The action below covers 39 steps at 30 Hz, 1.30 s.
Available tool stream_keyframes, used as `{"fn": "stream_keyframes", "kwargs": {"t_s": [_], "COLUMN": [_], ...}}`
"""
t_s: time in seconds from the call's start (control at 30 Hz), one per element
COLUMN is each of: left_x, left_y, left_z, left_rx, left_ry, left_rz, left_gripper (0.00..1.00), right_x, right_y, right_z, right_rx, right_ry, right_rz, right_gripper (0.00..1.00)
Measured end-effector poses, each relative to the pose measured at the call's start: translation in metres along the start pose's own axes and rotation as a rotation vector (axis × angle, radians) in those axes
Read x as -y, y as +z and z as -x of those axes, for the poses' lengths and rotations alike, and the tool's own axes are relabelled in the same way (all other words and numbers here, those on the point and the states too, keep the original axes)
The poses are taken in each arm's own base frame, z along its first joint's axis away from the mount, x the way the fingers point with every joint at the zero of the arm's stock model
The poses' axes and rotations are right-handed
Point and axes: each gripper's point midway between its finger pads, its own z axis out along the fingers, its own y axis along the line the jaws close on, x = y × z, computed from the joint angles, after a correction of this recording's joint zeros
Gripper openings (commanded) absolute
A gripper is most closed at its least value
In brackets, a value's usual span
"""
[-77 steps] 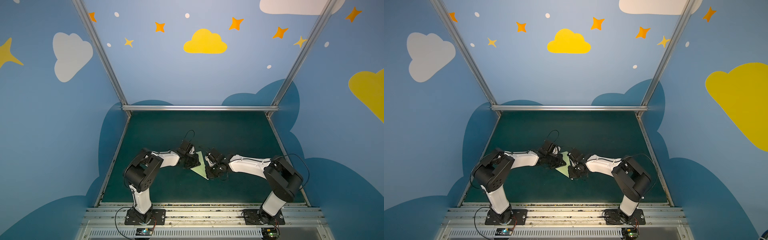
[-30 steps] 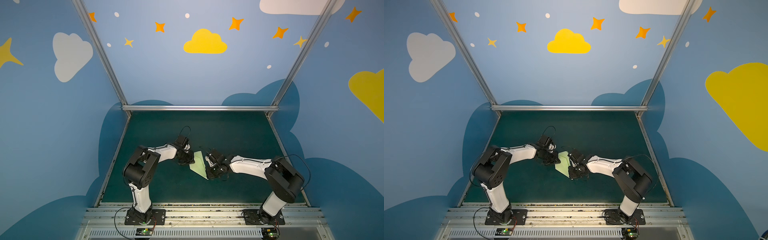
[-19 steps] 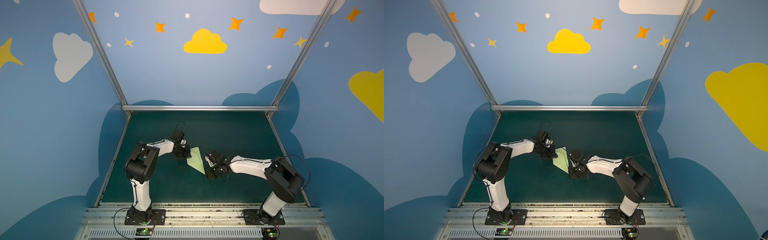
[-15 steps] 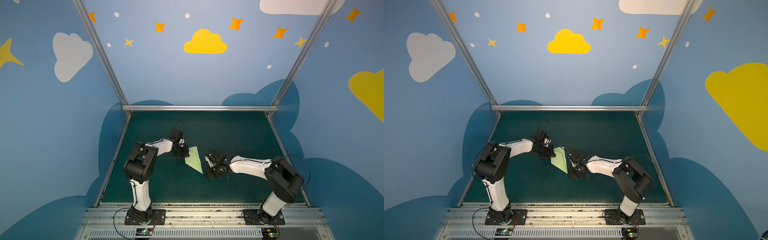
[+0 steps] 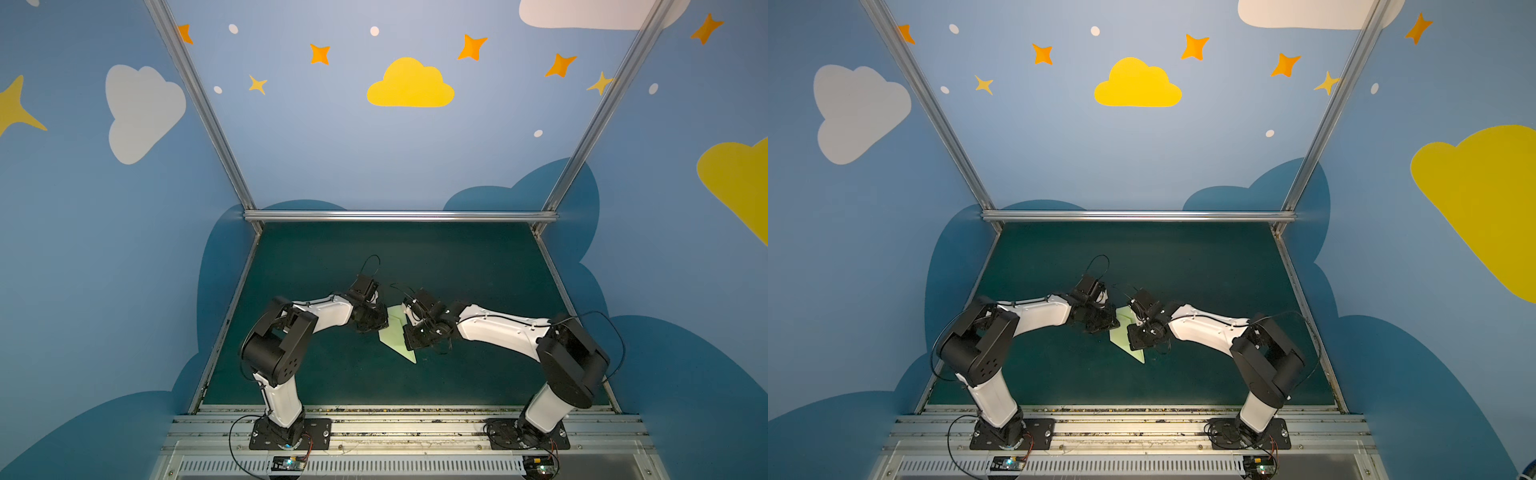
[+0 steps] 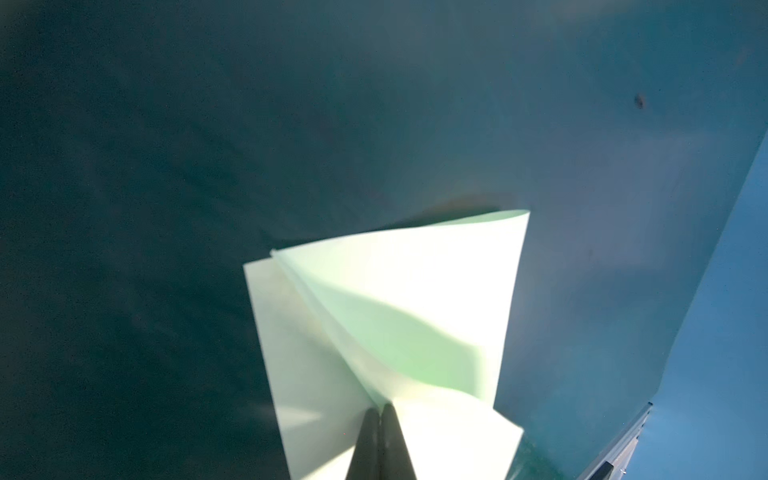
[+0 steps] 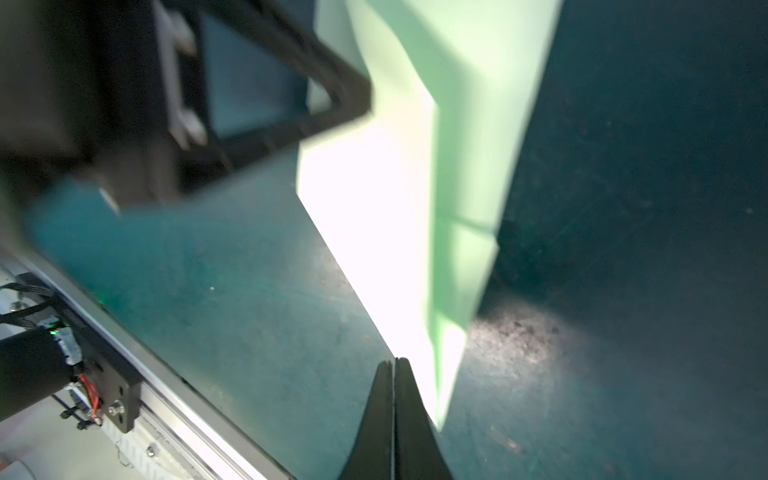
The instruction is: Fold a paper plane with a square sheet of paper (fold left side to right side)
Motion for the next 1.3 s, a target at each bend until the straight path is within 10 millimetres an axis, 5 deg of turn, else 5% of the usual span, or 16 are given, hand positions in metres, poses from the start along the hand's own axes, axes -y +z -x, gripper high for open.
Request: {"fn": "stream_keyframes", "kwargs": {"t_s": [0.13,0.5,0.73,1.03,1.3], "left_x": [0.010,0.012,0.014,0.054,0.043], "left_y": [0.005,0.005,0.000,-0.029,-0.009], "left_z": [-0.017,-0.018,-0.027,-0.015,-0.021], "left_rx": [-0.008,0.014,-0.036,-0.032,-0.093], "left_ry": [-0.020,-0.059,-0.010,0.107,0.110], "left_rz": [-0.010,0.001,0.037,-0.029,0.002], "left_gripper": [0.04,0.04,0.04,0.04,0.04], "right_x": [0.002,0.029,0.031,0.031,0.031], "right_y": [0.003,0.023,0.025,0.025,0.025], "right_z": [-0.001,-0.029,-0.028,-0.029,-0.029], "right_rx": [-0.008,-0.077,-0.069,-0.059,-0.057], "right_ry": [0.002,0.031,0.041,0.047,0.048], "right_rz": [-0.007,-0.064,-0.047,-0.031,-0.028], "right_gripper": [0.00,0.00,0.00,0.00,0.00]}}
